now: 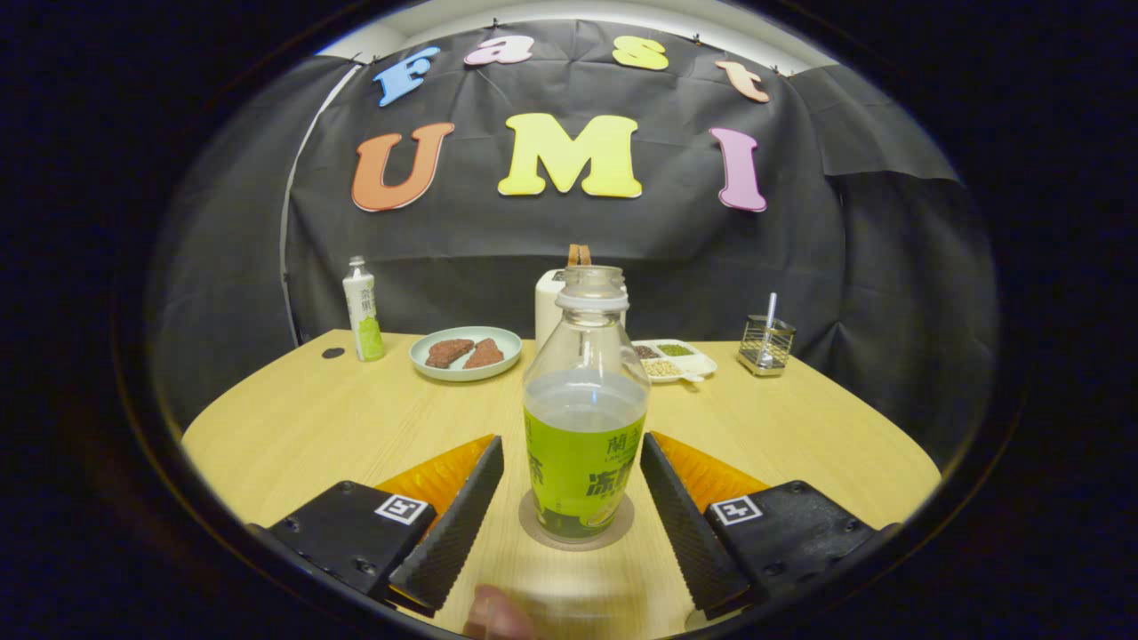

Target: Take the bottle from table, then pour the juice into the cup, finally place the bottle on the coaster

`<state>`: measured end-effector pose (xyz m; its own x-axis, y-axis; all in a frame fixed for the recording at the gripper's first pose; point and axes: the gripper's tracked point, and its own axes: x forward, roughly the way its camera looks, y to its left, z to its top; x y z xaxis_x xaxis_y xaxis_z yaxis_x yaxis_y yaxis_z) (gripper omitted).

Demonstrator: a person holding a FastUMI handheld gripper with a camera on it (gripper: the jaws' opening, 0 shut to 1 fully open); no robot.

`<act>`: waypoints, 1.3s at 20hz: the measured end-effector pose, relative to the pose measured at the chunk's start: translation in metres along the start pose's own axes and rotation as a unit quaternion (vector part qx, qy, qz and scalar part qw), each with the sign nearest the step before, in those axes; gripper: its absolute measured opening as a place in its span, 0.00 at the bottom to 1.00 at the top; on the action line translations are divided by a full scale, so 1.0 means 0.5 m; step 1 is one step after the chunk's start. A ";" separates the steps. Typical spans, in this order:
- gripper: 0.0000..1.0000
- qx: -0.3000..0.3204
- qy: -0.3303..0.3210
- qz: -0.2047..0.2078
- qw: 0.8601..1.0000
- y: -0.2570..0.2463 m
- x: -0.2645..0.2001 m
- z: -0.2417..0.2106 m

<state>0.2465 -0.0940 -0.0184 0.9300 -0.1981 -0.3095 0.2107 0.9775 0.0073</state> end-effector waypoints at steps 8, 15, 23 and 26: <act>1.00 -0.030 -0.021 -0.004 0.999 -0.013 -0.115 -0.005; 1.00 -0.037 -0.070 -0.006 0.997 -0.003 -0.273 0.013; 1.00 -0.030 -0.081 0.000 0.996 0.008 -0.363 -0.009; 1.00 -0.033 -0.093 0.010 0.995 0.021 -0.385 -0.016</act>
<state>0.0674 -0.0450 0.0336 0.9748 -0.1824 -0.1286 0.1769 0.9828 -0.0531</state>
